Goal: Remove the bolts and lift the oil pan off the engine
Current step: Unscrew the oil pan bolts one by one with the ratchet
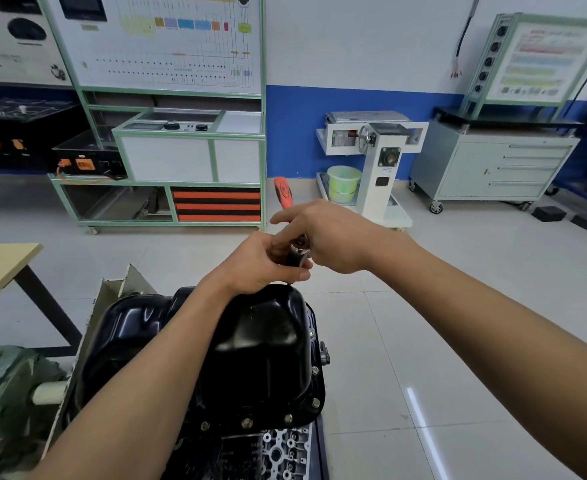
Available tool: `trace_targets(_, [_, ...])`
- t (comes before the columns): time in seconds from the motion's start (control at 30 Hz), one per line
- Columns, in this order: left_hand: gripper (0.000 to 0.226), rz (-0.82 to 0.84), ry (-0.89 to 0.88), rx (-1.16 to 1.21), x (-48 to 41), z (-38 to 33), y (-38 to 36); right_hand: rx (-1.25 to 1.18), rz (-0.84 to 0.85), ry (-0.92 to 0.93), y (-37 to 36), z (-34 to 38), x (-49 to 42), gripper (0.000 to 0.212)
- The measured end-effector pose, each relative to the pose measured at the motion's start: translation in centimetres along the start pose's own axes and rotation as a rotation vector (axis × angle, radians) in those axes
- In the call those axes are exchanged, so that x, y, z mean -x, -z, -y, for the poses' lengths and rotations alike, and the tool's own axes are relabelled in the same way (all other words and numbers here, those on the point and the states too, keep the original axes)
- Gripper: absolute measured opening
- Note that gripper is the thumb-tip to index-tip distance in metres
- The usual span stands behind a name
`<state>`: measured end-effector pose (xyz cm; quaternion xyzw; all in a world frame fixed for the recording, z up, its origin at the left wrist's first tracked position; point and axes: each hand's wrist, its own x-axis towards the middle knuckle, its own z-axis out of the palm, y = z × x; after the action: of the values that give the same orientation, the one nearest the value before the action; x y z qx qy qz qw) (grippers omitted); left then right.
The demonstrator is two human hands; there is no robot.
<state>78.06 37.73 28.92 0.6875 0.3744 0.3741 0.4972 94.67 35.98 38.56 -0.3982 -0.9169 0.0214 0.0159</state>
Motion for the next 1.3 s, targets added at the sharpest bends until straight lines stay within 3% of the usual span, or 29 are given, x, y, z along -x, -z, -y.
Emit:
trace_targets(0.1, [0.019,-0.033,0.025,0.031,-0.1,0.1,-0.3,0.018,-0.016,-0.067,0.2,0.2,0.2,0.043])
trace_targets(0.2, [0.021,-0.093,0.025,0.035,-0.2,0.3,-0.4,0.171,-0.058,-0.212,0.1,1.1,0.4,0.008])
trace_targets(0.33, [0.026,-0.113,-0.027,0.016,-0.2,0.6,-0.3,0.110,-0.048,-0.333,0.0,1.3,0.8,0.032])
trace_targets(0.43, [0.023,-0.145,-0.045,-0.013,-0.2,0.8,-0.2,-0.161,0.008,-0.387,-0.4,1.4,0.7,0.026])
trace_targets(0.53, [0.032,-0.202,-0.032,-0.035,-0.5,1.1,-0.1,-0.410,-0.056,-0.459,-1.3,1.9,0.6,0.020])
trace_targets(0.6, [0.031,-0.204,-0.039,-0.035,-0.5,1.1,-0.1,-0.419,-0.100,-0.479,-1.7,1.9,0.6,0.019])
trace_targets(0.7, [0.020,-0.167,-0.050,-0.029,-0.1,1.1,-0.2,-0.224,-0.106,-0.435,-1.4,1.7,0.6,0.014])
trace_targets(0.83, [0.022,-0.067,-0.005,-0.164,0.3,0.9,-0.1,0.190,-0.103,-0.270,-0.4,1.3,0.9,0.036])
trace_targets(0.9, [0.026,0.042,0.056,-0.219,0.0,0.3,0.6,0.252,-0.116,-0.165,-0.3,0.6,0.5,0.039])
trace_targets(1.13, [0.042,0.491,0.406,-0.781,-4.3,1.1,3.5,0.031,-0.218,0.071,-1.6,-2.2,-1.5,0.036])
trace_targets(1.3, [0.048,0.697,0.488,-0.925,-6.4,3.7,2.4,-0.118,-0.302,0.082,-2.3,-4.3,-2.5,0.032])
